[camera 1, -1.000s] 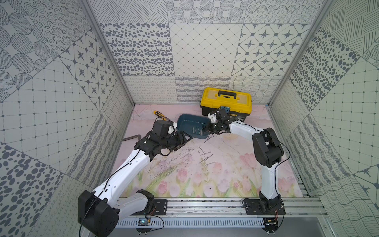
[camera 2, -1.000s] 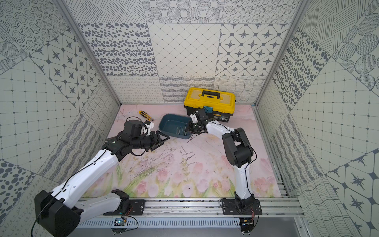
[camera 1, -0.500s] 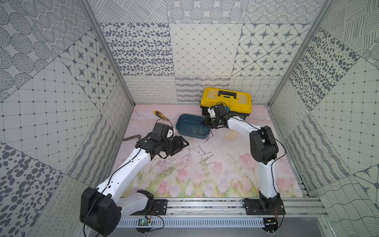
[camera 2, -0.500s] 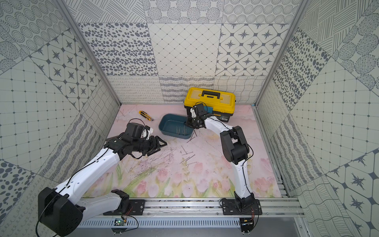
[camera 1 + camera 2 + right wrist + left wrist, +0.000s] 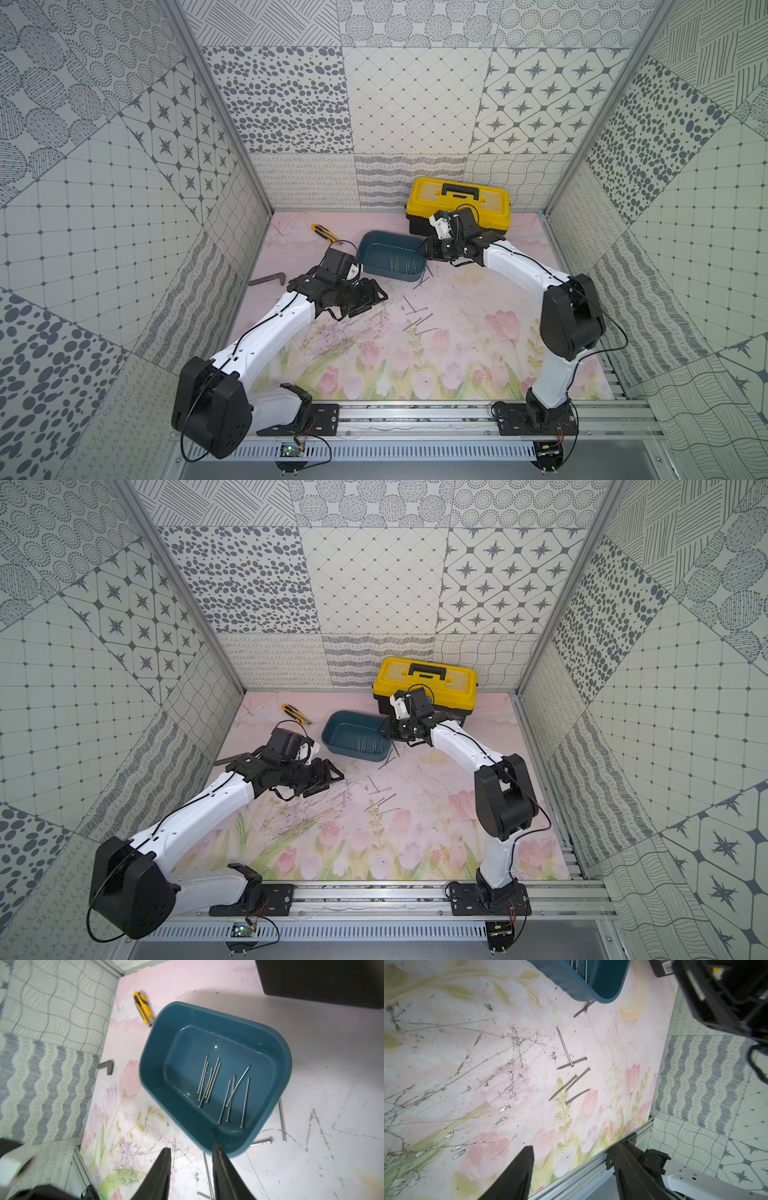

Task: Put the nails on the desktop into the storage box
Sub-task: Pick up the nail from the center of the board.

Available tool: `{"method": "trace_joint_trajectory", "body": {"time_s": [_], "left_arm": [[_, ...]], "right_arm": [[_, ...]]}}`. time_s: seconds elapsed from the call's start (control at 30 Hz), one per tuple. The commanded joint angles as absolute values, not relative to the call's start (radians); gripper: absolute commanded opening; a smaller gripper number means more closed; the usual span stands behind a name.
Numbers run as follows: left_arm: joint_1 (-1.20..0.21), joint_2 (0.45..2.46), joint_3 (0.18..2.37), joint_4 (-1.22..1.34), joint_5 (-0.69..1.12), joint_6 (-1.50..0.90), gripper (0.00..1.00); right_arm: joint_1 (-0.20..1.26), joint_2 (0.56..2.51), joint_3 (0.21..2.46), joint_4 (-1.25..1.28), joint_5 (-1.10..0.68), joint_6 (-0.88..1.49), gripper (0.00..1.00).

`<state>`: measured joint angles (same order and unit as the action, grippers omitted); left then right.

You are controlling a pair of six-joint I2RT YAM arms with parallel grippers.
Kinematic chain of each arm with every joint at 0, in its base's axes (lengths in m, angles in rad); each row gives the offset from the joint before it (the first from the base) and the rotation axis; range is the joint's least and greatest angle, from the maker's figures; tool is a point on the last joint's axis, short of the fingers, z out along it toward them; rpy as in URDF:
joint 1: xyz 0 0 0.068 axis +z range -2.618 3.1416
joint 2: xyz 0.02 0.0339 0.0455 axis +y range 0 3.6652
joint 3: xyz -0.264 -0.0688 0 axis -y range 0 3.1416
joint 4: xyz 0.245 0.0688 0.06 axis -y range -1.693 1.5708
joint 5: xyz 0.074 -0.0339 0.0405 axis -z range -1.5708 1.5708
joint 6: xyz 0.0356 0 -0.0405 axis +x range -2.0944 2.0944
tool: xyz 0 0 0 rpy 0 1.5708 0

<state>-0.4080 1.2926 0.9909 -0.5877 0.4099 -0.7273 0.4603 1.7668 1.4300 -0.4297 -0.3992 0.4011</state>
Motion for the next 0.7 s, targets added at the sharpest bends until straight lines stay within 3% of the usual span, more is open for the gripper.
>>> {"method": "trace_joint_trajectory", "body": {"time_s": [0.0, 0.3, 0.67], "left_arm": [[-0.527, 1.370, 1.047, -0.678, 0.308, -0.594, 0.65], [-0.780, 1.647, 1.284, -0.779, 0.187, -0.317, 0.65], [-0.933, 1.990, 1.562, -0.885, 0.107, -0.095, 0.60]], "right_arm": [[0.448, 1.645, 1.323, -0.490, -0.365, 0.266, 0.39], [0.408, 1.313, 1.061, -0.497, -0.382, 0.327, 0.43], [0.322, 0.997, 0.927, -0.532, -0.350, 0.405, 0.49]]}}
